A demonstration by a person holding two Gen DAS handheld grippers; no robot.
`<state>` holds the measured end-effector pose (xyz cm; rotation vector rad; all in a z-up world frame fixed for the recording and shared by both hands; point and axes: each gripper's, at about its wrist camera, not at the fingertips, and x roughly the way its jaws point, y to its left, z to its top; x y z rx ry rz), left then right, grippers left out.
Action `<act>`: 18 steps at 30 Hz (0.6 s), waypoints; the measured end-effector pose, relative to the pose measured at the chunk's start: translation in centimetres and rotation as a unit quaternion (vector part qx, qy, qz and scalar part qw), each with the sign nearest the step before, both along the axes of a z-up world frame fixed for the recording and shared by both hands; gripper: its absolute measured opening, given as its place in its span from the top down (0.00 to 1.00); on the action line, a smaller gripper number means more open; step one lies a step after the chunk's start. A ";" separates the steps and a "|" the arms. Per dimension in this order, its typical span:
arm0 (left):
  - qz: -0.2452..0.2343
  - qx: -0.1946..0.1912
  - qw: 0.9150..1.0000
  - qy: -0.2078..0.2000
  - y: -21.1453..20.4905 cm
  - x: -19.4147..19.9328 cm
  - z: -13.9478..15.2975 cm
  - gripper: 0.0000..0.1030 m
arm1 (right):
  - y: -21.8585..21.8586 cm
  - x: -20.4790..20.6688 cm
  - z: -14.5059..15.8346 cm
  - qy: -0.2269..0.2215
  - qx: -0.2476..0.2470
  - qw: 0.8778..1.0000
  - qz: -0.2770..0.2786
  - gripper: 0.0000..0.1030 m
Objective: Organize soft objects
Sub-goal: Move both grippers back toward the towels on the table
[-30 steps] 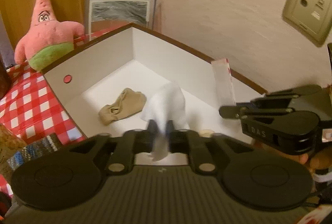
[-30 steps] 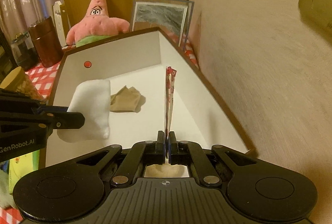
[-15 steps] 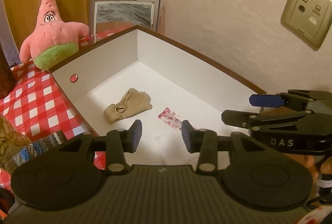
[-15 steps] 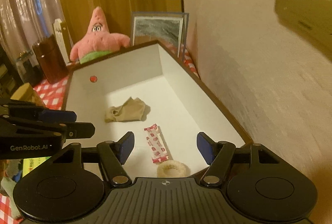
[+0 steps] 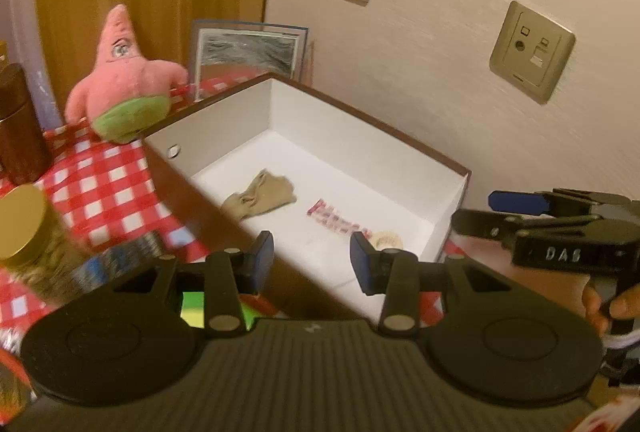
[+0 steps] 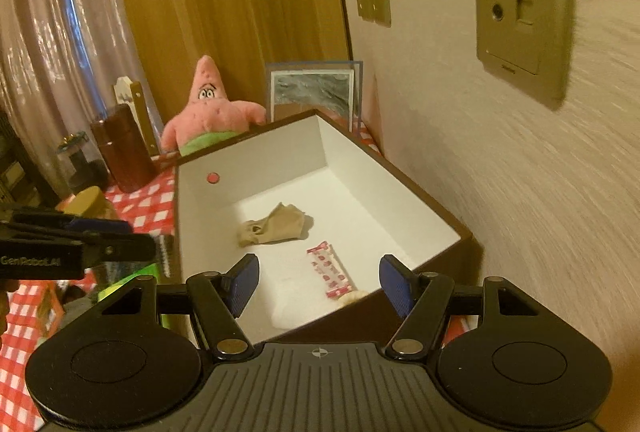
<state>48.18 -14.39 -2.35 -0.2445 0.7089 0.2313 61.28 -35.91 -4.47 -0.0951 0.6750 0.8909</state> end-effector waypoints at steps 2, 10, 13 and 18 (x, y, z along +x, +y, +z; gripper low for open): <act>0.002 -0.002 1.000 -0.003 0.4 -1.9 0.3 0.62 | -0.4 -0.8 0.2 0.010 0.006 1.000 -0.007 0.35; 0.014 -0.015 1.000 -0.002 2.5 -8.8 0.2 0.62 | -1.0 -5.3 0.4 0.029 0.015 0.999 -0.016 0.35; 0.011 -0.017 1.000 0.002 3.5 -11.2 0.0 0.62 | -0.8 -7.7 0.4 0.034 0.015 0.999 -0.018 0.35; 0.011 -0.012 1.000 0.015 5.8 -14.9 -0.2 0.62 | 0.3 -11.9 -0.1 0.051 0.007 0.998 -0.027 0.35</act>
